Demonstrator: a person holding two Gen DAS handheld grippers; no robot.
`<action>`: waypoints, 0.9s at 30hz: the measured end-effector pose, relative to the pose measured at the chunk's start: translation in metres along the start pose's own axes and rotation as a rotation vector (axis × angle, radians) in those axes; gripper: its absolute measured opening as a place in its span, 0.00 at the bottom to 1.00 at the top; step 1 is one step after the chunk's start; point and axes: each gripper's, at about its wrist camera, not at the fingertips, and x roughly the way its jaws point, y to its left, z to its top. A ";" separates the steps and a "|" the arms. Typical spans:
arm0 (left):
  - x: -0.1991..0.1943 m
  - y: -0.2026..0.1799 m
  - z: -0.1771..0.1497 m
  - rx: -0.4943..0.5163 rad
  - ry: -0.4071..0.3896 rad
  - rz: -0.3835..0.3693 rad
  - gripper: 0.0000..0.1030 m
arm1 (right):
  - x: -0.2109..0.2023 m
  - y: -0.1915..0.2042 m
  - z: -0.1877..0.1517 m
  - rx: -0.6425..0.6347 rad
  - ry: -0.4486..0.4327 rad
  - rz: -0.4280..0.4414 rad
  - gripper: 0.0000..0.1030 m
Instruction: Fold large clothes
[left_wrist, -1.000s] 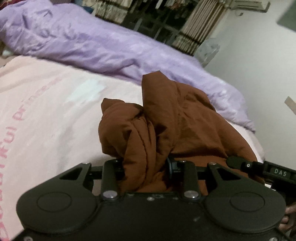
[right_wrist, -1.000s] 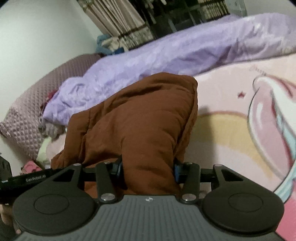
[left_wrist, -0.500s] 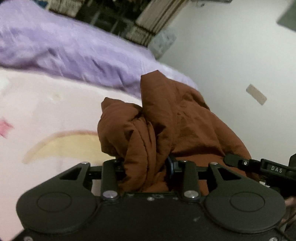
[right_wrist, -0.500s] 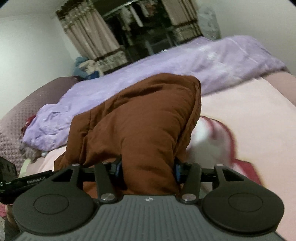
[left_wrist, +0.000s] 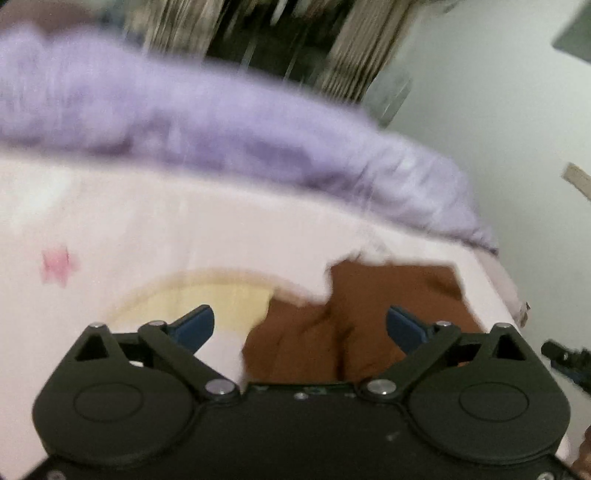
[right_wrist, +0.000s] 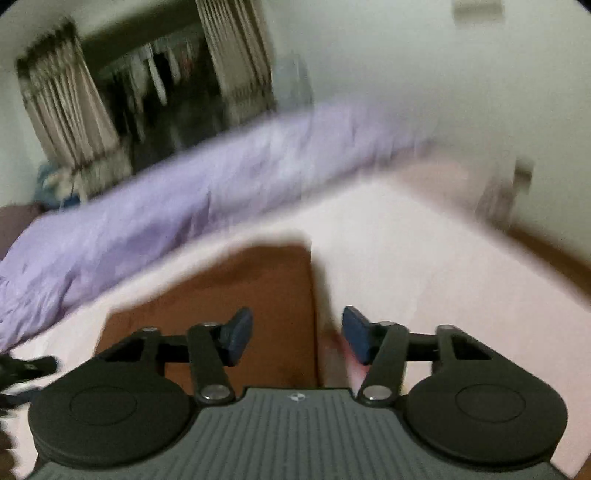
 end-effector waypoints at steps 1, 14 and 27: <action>-0.009 -0.011 -0.004 0.033 -0.036 -0.031 1.00 | -0.003 0.005 -0.007 -0.006 -0.009 0.033 0.34; -0.002 -0.039 -0.068 0.204 0.075 -0.096 1.00 | -0.033 0.042 -0.064 -0.239 0.058 0.054 0.29; 0.008 -0.043 -0.120 0.320 0.156 0.015 1.00 | -0.021 0.025 -0.101 -0.204 0.165 -0.005 0.21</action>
